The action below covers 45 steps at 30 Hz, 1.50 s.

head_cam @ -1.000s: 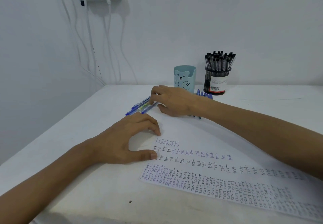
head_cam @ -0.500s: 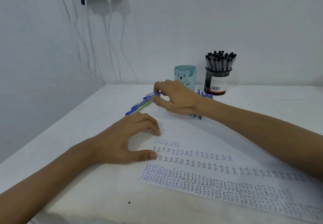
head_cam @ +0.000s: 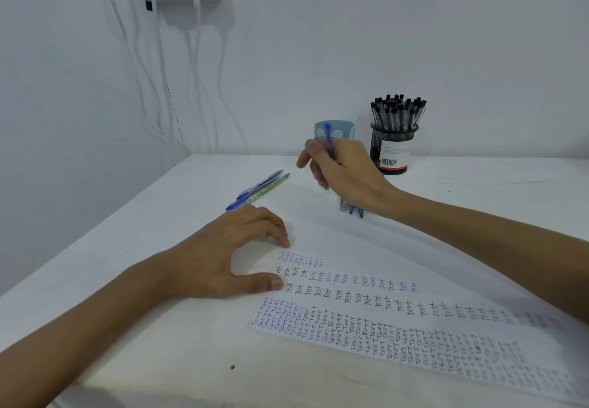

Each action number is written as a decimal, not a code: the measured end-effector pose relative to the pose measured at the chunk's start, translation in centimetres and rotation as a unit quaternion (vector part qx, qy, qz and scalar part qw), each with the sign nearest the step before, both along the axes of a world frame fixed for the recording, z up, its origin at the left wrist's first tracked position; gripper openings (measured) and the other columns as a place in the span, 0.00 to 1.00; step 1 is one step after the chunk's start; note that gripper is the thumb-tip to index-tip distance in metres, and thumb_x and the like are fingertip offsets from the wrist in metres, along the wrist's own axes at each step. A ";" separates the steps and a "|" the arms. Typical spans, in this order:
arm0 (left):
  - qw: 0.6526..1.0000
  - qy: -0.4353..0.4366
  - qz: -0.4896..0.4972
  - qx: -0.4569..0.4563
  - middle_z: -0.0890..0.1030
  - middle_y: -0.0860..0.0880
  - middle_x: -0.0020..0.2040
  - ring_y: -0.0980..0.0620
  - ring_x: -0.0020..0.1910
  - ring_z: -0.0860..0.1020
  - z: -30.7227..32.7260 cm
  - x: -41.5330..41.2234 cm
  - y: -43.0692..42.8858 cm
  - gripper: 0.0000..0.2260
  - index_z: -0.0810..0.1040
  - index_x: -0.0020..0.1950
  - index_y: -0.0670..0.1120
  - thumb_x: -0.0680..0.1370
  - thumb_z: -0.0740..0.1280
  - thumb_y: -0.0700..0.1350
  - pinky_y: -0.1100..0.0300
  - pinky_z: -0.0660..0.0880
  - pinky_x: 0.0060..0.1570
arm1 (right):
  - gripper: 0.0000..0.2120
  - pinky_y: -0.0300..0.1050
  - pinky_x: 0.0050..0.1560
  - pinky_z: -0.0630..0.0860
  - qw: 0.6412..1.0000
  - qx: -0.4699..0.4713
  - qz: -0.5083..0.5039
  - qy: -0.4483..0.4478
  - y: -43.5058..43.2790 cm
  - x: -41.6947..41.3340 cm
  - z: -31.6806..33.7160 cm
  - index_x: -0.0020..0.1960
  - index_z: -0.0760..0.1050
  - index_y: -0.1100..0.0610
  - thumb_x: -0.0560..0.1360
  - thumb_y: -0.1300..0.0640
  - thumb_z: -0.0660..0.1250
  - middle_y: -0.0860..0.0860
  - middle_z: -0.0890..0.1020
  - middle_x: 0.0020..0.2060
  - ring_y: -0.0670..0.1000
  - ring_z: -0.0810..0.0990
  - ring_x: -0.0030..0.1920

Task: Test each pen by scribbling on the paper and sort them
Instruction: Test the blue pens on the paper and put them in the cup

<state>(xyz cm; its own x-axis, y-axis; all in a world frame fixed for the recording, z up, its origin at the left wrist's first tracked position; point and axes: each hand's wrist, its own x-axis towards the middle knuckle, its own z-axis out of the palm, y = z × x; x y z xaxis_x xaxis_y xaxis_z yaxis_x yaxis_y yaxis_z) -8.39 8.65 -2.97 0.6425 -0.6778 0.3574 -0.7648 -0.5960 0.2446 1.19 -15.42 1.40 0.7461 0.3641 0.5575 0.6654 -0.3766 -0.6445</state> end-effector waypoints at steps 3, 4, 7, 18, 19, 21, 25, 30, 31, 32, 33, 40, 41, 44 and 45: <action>1.000 -0.001 0.001 0.000 0.76 0.58 0.64 0.52 0.66 0.76 0.0 0.0 0.0 0.19 0.78 0.64 0.53 0.77 0.74 0.59 0.54 0.72 0.65 | 0.27 0.51 0.33 0.72 0.999 0.017 -0.029 0.020 -0.8 -1.1 -0.2 0.43 0.83 0.56 0.86 0.44 0.53 0.65 0.72 0.29 0.57 0.71 0.28; 1.000 0.001 0.002 0.001 0.76 0.58 0.64 0.52 0.66 0.76 0.0 0.0 0.0 0.19 0.78 0.64 0.53 0.77 0.74 0.59 0.54 0.72 0.65 | 0.28 0.50 0.32 0.72 0.998 0.027 -0.030 0.042 -1.0 -1.4 -0.4 0.43 0.84 0.57 0.86 0.42 0.53 0.63 0.73 0.27 0.54 0.71 0.27; 1.000 0.004 0.003 0.003 0.76 0.58 0.64 0.52 0.66 0.76 0.0 0.0 0.0 0.19 0.78 0.64 0.53 0.77 0.74 0.59 0.55 0.72 0.66 | 0.27 0.48 0.33 0.79 0.980 0.085 0.022 0.180 -1.8 -2.3 -0.8 0.49 0.84 0.62 0.84 0.40 0.58 0.58 0.84 0.33 0.53 0.79 0.31; 1.000 0.005 0.003 0.008 0.76 0.59 0.64 0.52 0.67 0.75 0.0 0.0 0.0 0.19 0.78 0.64 0.54 0.77 0.74 0.59 0.56 0.71 0.66 | 0.08 0.39 0.26 0.69 0.948 0.020 0.142 0.285 -3.1 -6.1 -2.7 0.42 0.78 0.62 0.80 0.64 0.66 0.59 0.82 0.32 0.51 0.74 0.27; 1.000 0.004 0.005 0.010 0.76 0.59 0.64 0.52 0.67 0.75 0.0 0.0 0.0 0.19 0.77 0.64 0.54 0.77 0.74 0.59 0.57 0.71 0.66 | 0.07 0.38 0.27 0.70 0.944 0.011 0.156 0.291 -3.2 -6.2 -2.6 0.42 0.77 0.62 0.80 0.65 0.66 0.59 0.82 0.33 0.51 0.75 0.27; 1.000 0.005 0.007 0.011 0.76 0.59 0.64 0.52 0.66 0.75 0.0 0.1 0.1 0.19 0.77 0.64 0.54 0.77 0.74 0.60 0.56 0.71 0.66 | 0.07 0.38 0.28 0.72 0.947 -0.017 0.164 0.277 -3.4 -6.4 -2.6 0.43 0.77 0.62 0.79 0.66 0.67 0.59 0.83 0.33 0.50 0.76 0.27; 1.000 0.004 0.004 0.008 0.76 0.58 0.64 0.51 0.66 0.75 -0.1 0.1 0.0 0.19 0.78 0.64 0.53 0.77 0.74 0.59 0.55 0.72 0.65 | 0.06 0.37 0.31 0.72 0.967 -0.032 0.121 0.223 -3.7 -6.6 -3.1 0.41 0.78 0.63 0.76 0.67 0.69 0.54 0.82 0.30 0.45 0.77 0.28; 1.000 0.003 0.001 0.005 0.76 0.58 0.63 0.51 0.65 0.76 -0.1 0.2 0.1 0.19 0.78 0.64 0.53 0.77 0.74 0.59 0.53 0.72 0.65 | 0.06 0.46 0.39 0.76 0.967 -0.042 0.130 0.216 -3.9 -6.4 -3.3 0.40 0.77 0.65 0.76 0.67 0.69 0.57 0.82 0.30 0.50 0.79 0.32; 1.000 0.002 0.000 0.005 0.76 0.58 0.64 0.51 0.65 0.76 -0.1 0.2 0.1 0.19 0.78 0.64 0.53 0.77 0.74 0.59 0.53 0.72 0.65 | 0.06 0.49 0.40 0.77 0.967 -0.043 0.130 0.216 -3.9 -6.4 -3.3 0.40 0.77 0.65 0.76 0.67 0.69 0.57 0.82 0.30 0.50 0.79 0.32; 1.000 0.001 0.000 0.005 0.76 0.58 0.64 0.50 0.65 0.76 -0.1 0.2 0.0 0.19 0.78 0.64 0.53 0.77 0.74 0.59 0.54 0.72 0.65 | 0.06 0.50 0.40 0.77 0.967 -0.044 0.129 0.215 -3.9 -6.4 -3.3 0.39 0.77 0.64 0.76 0.67 0.69 0.57 0.82 0.30 0.50 0.79 0.32; 1.000 0.000 -0.001 0.005 0.76 0.58 0.64 0.50 0.65 0.76 -0.1 0.2 0.1 0.19 0.78 0.64 0.53 0.77 0.74 0.59 0.54 0.72 0.65 | 0.06 0.50 0.40 0.77 0.967 -0.045 0.129 0.213 -3.9 -6.4 -3.3 0.40 0.77 0.64 0.76 0.67 0.69 0.57 0.82 0.30 0.50 0.79 0.32; 1.000 0.005 -0.001 0.003 0.76 0.58 0.64 0.51 0.65 0.75 -0.2 0.2 0.0 0.19 0.78 0.64 0.53 0.77 0.73 0.59 0.53 0.72 0.65 | 0.07 0.44 0.41 0.78 0.969 -0.053 0.134 0.201 -3.8 -6.5 -3.2 0.39 0.77 0.65 0.76 0.67 0.69 0.57 0.82 0.31 0.51 0.80 0.33; 1.000 0.005 -0.002 0.003 0.76 0.59 0.64 0.51 0.66 0.75 -0.2 0.2 0.0 0.19 0.78 0.64 0.53 0.77 0.73 0.60 0.54 0.72 0.65 | 0.07 0.44 0.41 0.78 0.968 -0.054 0.136 0.202 -3.8 -6.5 -3.2 0.39 0.77 0.64 0.76 0.67 0.69 0.57 0.82 0.31 0.50 0.80 0.33; 1.000 0.008 0.002 0.004 0.76 0.59 0.64 0.51 0.66 0.75 -0.2 0.2 0.1 0.19 0.77 0.64 0.54 0.77 0.73 0.61 0.54 0.72 0.65 | 0.07 0.40 0.39 0.76 0.968 -0.051 0.131 0.208 -3.8 -6.5 -3.2 0.39 0.77 0.65 0.76 0.68 0.69 0.53 0.81 0.29 0.48 0.80 0.31; 1.000 0.009 0.003 0.004 0.76 0.59 0.64 0.51 0.66 0.75 -0.2 0.2 0.1 0.19 0.77 0.64 0.54 0.77 0.73 0.61 0.54 0.72 0.65 | 0.07 0.39 0.38 0.76 0.968 -0.049 0.127 0.210 -3.7 -6.5 -3.2 0.39 0.77 0.65 0.76 0.68 0.69 0.52 0.81 0.29 0.48 0.80 0.31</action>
<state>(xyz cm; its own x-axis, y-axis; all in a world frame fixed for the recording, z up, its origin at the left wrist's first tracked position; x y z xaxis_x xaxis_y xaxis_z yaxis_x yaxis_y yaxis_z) -8.16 8.77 -3.20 0.6531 -0.6765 0.3402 -0.7565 -0.6027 0.2539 -5.31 -19.14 -1.82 0.7787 0.6015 0.1784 0.4318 -0.3076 -0.8479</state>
